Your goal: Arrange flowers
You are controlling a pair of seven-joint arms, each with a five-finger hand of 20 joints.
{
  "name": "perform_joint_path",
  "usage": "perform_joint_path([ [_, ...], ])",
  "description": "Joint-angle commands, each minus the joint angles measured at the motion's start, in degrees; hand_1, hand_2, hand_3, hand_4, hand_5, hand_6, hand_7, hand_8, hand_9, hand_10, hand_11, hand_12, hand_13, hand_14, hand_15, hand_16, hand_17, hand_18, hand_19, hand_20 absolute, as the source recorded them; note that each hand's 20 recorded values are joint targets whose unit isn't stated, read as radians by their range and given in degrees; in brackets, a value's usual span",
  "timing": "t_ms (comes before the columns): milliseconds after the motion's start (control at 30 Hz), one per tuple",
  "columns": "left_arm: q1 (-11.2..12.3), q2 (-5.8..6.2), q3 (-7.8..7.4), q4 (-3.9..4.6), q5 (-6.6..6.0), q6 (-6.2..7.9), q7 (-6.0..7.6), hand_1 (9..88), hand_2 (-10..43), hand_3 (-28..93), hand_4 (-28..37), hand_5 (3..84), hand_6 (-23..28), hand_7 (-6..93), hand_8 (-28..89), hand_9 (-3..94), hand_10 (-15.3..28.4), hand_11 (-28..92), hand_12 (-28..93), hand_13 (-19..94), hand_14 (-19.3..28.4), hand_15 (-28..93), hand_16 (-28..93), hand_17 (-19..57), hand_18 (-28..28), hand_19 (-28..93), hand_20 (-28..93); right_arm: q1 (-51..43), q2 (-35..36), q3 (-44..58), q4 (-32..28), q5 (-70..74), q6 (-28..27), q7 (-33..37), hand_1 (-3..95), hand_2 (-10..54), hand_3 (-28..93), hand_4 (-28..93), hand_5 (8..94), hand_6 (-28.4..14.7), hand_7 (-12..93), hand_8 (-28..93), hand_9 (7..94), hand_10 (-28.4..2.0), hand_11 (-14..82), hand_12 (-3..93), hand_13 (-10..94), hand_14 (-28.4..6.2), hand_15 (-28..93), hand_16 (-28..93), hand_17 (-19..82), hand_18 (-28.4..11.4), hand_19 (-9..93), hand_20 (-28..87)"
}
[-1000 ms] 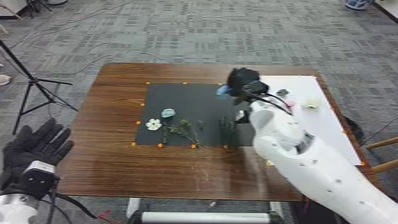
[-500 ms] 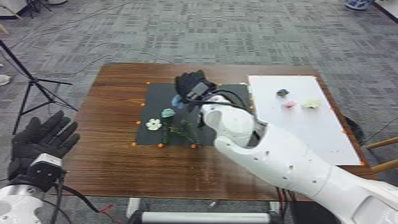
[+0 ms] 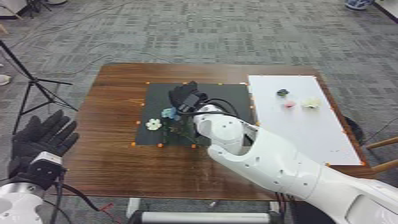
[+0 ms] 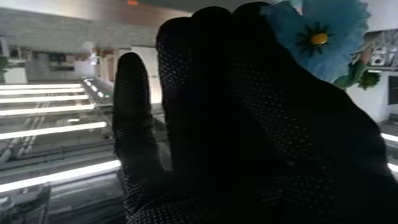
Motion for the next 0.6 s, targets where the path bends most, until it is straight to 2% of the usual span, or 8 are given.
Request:
perform_joint_path([
  [33, 1.74, -0.14, -0.65, -0.98, -0.74, 0.67, 0.74, 26.8, 15.2, 71, -27.0, 39.7, 8.1, 11.3, -8, 31.1, 13.2, 17, 14, 22, 13.4, 25, -1, -3.2, 11.2, 18, 12, -0.80, -0.25, 0.97, -1.07, -0.99, -1.83, 0.35, 61.4, -9.5, 68, -28, 71.2, 0.3, 29, -1, 80.7, -8.0, 11.9, 41.6, 61, -6.4, 44, 37, 22, -19.7, 61, 23],
  [100, 2.26, -0.11, -0.73, -1.09, -1.06, 0.50, 1.28, 26.8, 15.3, 71, -26.7, 39.7, 8.1, 11.3, -8, 31.1, 13.3, 17, 14, 22, 13.4, 25, -1, -3.2, 11.2, 18, 12, -0.90, -0.31, 1.03, -0.94, -1.60, -1.81, 0.04, 60.8, -9.5, 68, -28, 69.4, 0.2, 27, -2, 79.6, -8.3, 11.1, 40.5, 61, -6.6, 44, 36, 22, -19.8, 61, 23],
  [200, 2.82, -0.38, -1.15, -1.34, -0.86, 0.18, 1.05, 26.8, 15.3, 71, -26.7, 39.7, 8.1, 11.3, -7, 31.1, 13.5, 17, 14, 22, 13.4, 25, -1, -3.2, 11.2, 18, 12, -1.36, 0.08, 1.41, -1.65, -1.88, -2.54, -0.40, 60.0, -9.5, 68, -28, 66.8, 0.5, 23, -9, 77.7, -9.0, 10.2, 38.6, 60, -6.9, 46, 35, 21, -20.0, 62, 22],
  [233, 2.68, -0.44, -1.33, -1.27, -0.44, 0.12, 0.41, 26.8, 15.5, 71, -26.5, 39.6, 8.1, 11.4, -7, 31.1, 13.4, 17, 14, 22, 13.4, 25, -1, -3.2, 11.2, 18, 12, -1.14, 0.18, 1.18, -1.69, -1.94, -2.63, -0.16, 58.7, -9.5, 70, -28, 63.8, 0.1, 22, -12, 73.0, -10.3, 15.1, 31.9, 59, -7.4, 47, 34, 21, -20.2, 62, 21],
  [300, 3.23, -0.56, -1.50, -1.50, -0.85, 0.08, 1.08, 27.8, 16.0, 72, -25.1, 39.7, 8.1, 11.3, -8, 31.1, 13.4, 17, 14, 22, 13.4, 25, -1, -3.1, 11.2, 18, 12, -1.15, 0.37, 1.38, -2.01, -1.63, -3.29, -0.50, 57.3, -9.5, 71, -28, 60.6, -0.5, 20, -14, 68.1, -12.1, 20.8, 24.0, 58, -7.9, 48, 33, 21, -20.4, 62, 21],
  [533, 3.35, -1.01, -1.87, -1.49, -0.61, 0.06, 0.78, 28.3, 16.0, 72, -23.0, 39.5, 8.1, 11.3, -8, 31.1, 13.3, 17, 14, 22, 13.4, 25, -1, -3.1, 11.2, 18, 12, -1.64, 0.39, 3.23, -2.49, -1.40, -4.35, 0.03, 56.4, -9.5, 72, -28, 60.6, -0.8, 19, -14, 66.0, -12.7, 22.3, 19.2, 58, -8.2, 49, 32, 20, -20.5, 62, 20],
  [567, 3.76, -1.11, -1.96, -1.72, -0.67, 0.16, 0.92, 28.3, 15.9, 71, -22.9, 39.6, 8.1, 11.3, -8, 31.1, 13.3, 17, 14, 22, 13.3, 25, -1, -3.1, 11.2, 18, 12, -2.37, 0.48, 4.38, -3.11, -1.53, -4.50, 0.20, 56.1, -9.5, 73, -28, 60.0, -1.0, 19, -14, 64.9, -13.0, 21.9, 18.8, 58, -8.3, 49, 32, 20, -20.6, 62, 20],
  [600, 3.30, -0.91, -1.76, -1.47, -0.73, 0.09, 0.76, 28.3, 15.8, 71, -22.9, 39.5, 8.1, 11.3, -8, 31.1, 13.3, 17, 14, 22, 13.4, 25, -1, -3.1, 11.2, 18, 12, -3.13, 0.28, 6.31, -3.44, -1.48, -4.97, 0.10, 55.5, -9.5, 73, -28, 59.1, -1.2, 19, -14, 63.6, -13.4, 21.4, 18.3, 58, -8.6, 49, 31, 20, -20.7, 62, 20],
])
